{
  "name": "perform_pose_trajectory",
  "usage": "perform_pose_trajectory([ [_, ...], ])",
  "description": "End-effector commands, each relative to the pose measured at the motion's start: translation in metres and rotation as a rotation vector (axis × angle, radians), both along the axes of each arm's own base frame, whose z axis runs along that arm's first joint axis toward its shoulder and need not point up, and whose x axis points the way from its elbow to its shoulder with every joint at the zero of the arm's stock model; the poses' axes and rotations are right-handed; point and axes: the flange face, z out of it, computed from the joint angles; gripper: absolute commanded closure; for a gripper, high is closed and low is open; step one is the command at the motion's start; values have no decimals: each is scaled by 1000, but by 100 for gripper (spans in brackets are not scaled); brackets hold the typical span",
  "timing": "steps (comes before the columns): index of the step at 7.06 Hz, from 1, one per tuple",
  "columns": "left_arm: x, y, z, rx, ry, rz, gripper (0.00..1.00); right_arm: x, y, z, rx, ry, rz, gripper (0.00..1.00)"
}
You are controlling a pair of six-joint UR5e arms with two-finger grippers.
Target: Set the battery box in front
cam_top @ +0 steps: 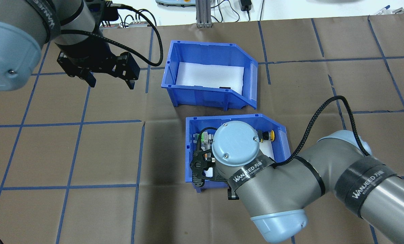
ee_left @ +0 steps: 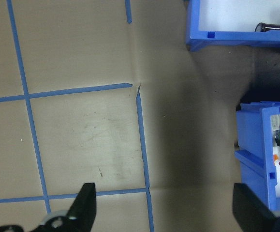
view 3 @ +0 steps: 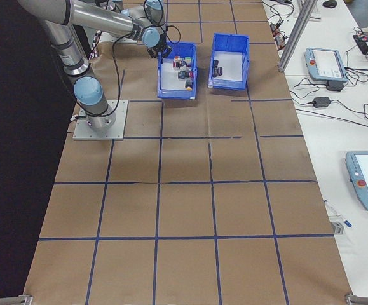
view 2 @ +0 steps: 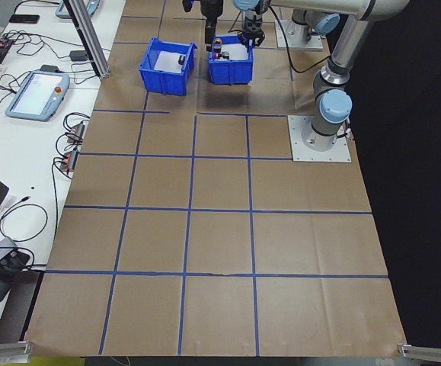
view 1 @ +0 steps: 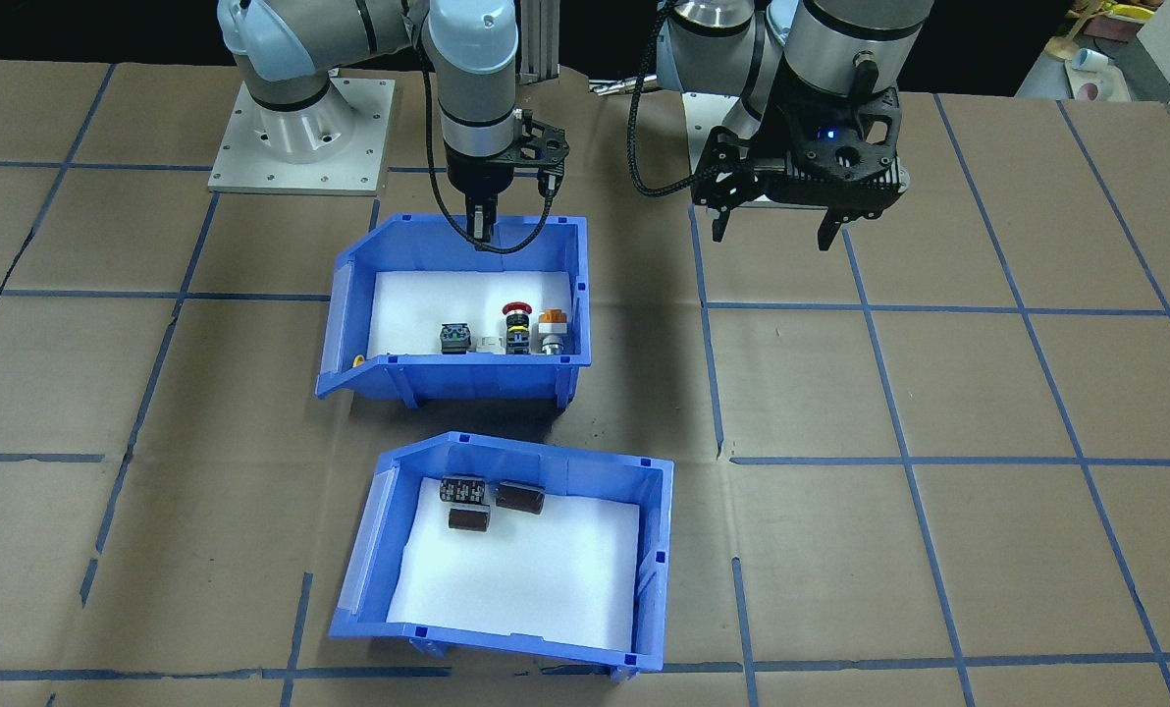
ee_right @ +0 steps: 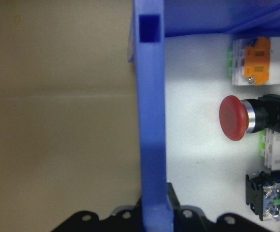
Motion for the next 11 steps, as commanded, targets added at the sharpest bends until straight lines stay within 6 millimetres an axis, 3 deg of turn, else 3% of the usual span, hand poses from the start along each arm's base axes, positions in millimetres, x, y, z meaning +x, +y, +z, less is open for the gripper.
perform_pose_trajectory([
  [1, -1, 1, 3, -13, 8, -1, 1, 6, 4, -3, 4, 4, 13, 89],
  [2, -1, 1, 4, -15, 8, -1, 1, 6, 5, -3, 6, 3, 10, 50],
  [3, 0, 1, 5, -17, 4, -1, 1, 6, 2, 0, -7, -2, 10, 1],
  [4, 0, 1, 4, -15, 4, -1, 1, 4, -6, 12, -27, -12, 1, 0],
  [7, 0, 0, 7, -21, 6, -1, 1, 4, -39, 82, -27, 3, -43, 0],
  [10, -1, 0, 8, -22, 7, -1, 1, -54, -92, 109, -76, -21, -219, 0],
  [11, -1, -2, 10, -27, 8, -1, 1, -85, -106, 120, -100, -32, -378, 0],
])
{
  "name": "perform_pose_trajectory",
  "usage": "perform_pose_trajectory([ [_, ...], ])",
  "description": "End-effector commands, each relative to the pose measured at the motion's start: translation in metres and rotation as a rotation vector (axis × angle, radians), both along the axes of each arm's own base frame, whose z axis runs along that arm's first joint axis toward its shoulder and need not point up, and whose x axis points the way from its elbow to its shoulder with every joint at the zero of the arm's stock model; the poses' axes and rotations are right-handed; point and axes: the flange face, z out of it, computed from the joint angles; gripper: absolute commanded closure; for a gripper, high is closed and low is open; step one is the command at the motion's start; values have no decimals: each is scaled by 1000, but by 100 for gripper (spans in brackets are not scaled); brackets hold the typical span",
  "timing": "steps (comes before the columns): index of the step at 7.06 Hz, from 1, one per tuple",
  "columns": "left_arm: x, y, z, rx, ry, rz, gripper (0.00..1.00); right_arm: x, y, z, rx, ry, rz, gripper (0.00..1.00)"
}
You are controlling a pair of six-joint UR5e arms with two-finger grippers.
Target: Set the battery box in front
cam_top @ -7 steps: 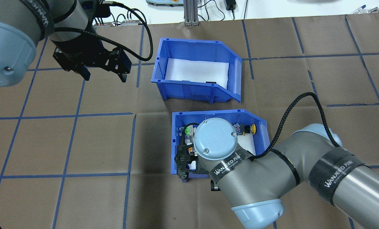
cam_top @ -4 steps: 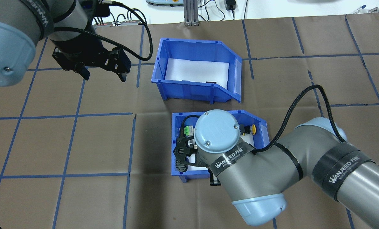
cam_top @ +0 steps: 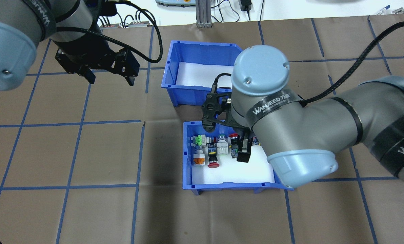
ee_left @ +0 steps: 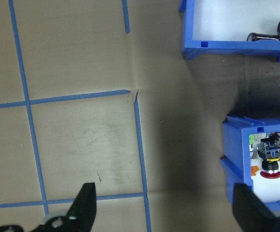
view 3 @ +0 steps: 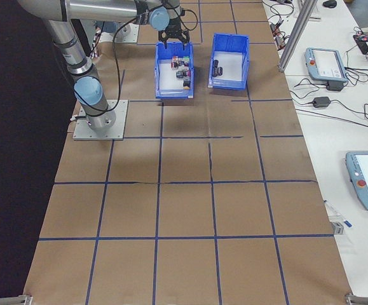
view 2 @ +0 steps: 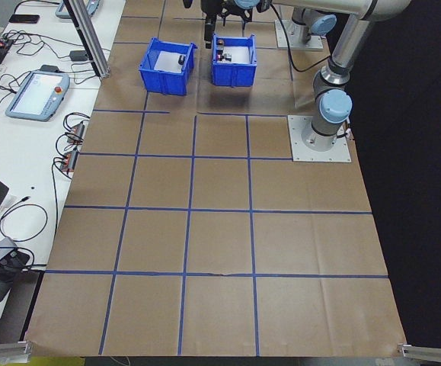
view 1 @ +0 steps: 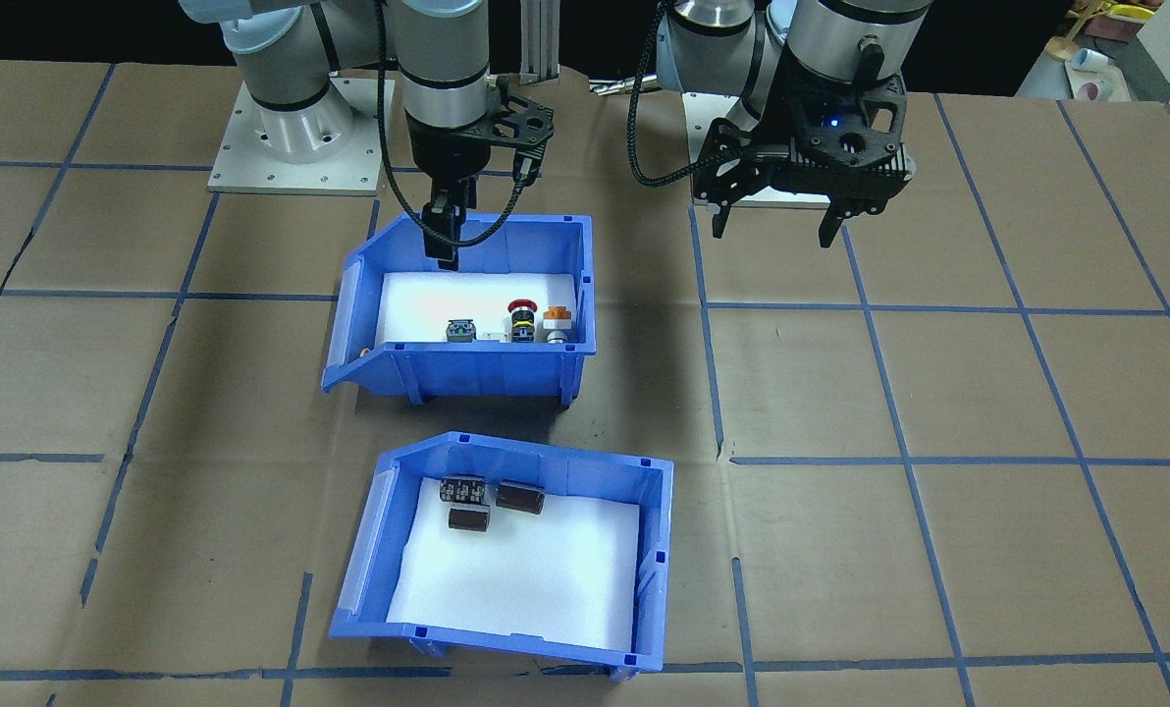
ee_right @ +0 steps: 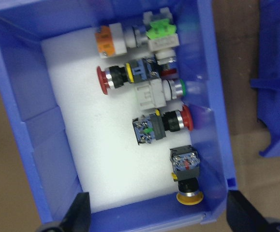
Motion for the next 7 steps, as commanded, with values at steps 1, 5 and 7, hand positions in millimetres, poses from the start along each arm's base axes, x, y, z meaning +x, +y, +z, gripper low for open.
perform_pose_trajectory([
  [1, 0, -2, 2, -4, 2, 1, 1, -69, -26, 24, -28, -28, -320, 0],
  [5, 0, -2, 2, -4, 4, 1, 1, -134, -65, 70, 2, -105, -1019, 0],
  [7, -1, -2, 2, -4, 4, 1, 1, -135, -105, 76, 8, -102, -1205, 0],
])
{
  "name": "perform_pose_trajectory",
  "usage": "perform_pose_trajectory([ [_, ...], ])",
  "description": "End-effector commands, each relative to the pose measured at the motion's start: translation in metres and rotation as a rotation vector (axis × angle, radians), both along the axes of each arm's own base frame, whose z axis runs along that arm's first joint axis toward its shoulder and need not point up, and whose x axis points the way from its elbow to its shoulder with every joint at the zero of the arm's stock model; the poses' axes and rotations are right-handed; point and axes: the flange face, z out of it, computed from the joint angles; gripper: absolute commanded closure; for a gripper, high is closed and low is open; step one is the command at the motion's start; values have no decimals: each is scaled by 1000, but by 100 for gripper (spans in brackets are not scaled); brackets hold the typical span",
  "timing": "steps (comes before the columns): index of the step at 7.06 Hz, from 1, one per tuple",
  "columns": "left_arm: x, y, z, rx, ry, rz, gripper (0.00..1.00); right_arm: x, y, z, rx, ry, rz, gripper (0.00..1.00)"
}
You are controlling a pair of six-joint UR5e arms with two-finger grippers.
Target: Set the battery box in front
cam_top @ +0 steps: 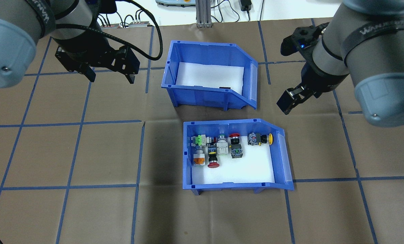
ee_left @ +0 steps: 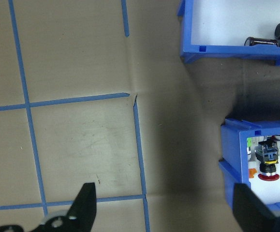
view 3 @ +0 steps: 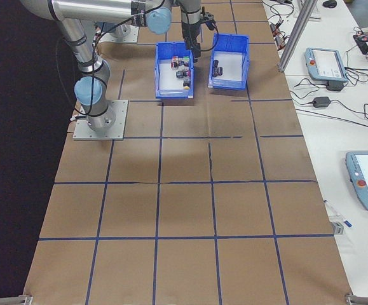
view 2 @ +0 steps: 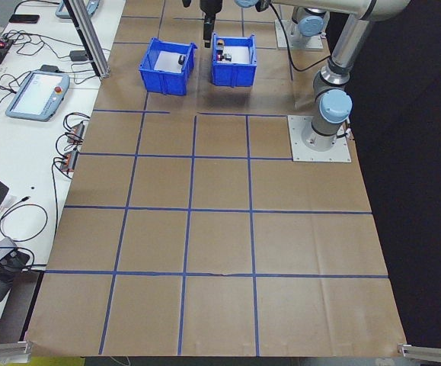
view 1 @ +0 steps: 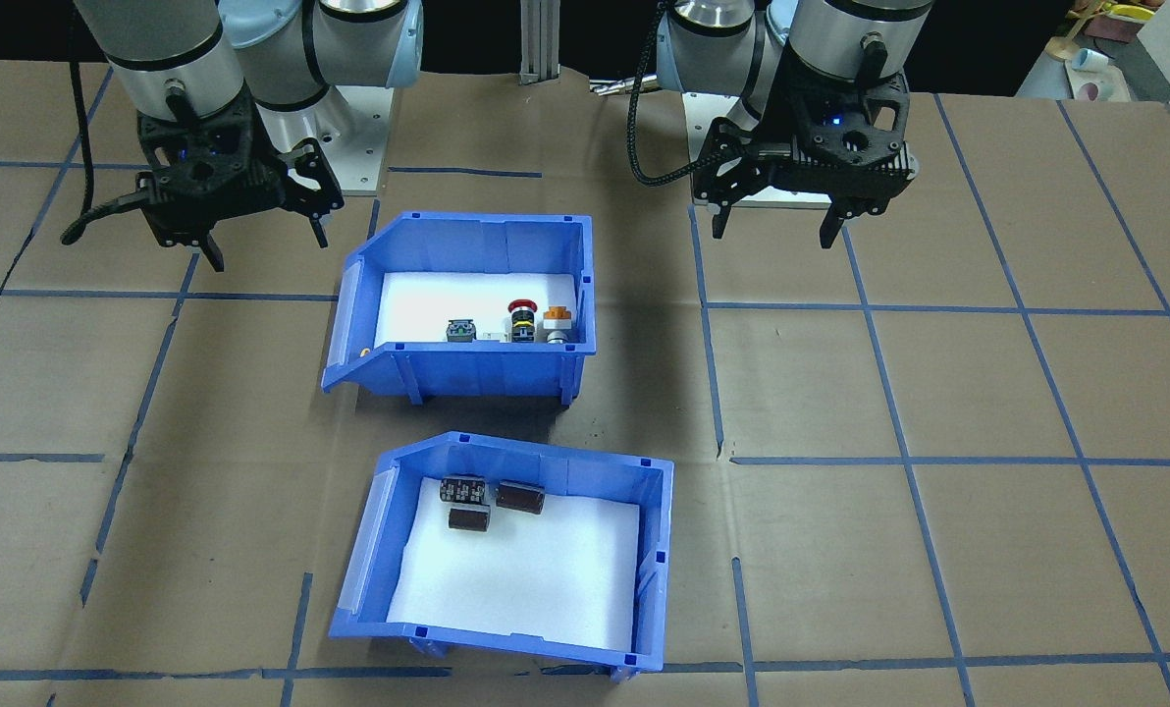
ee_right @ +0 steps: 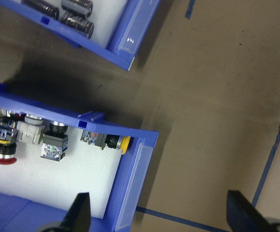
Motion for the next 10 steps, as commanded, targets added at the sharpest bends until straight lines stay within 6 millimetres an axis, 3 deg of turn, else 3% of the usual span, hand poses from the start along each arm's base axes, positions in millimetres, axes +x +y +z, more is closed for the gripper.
perform_pose_trajectory([
  [1, 0, -1, 1, -2, 0, 0, 1, -2, -45, 22, 7, -4, -189, 0],
  [2, 0, -1, 1, -2, 0, 0, 1, -2, -60, 28, 54, -3, -284, 0],
  [4, 0, 0, -1, 1, 0, 0, 1, -1, -56, 10, 94, 2, -298, 0],
  [10, 0, 0, -3, 6, 0, 3, 1, -2, -54, 10, 89, 4, -300, 0],
])
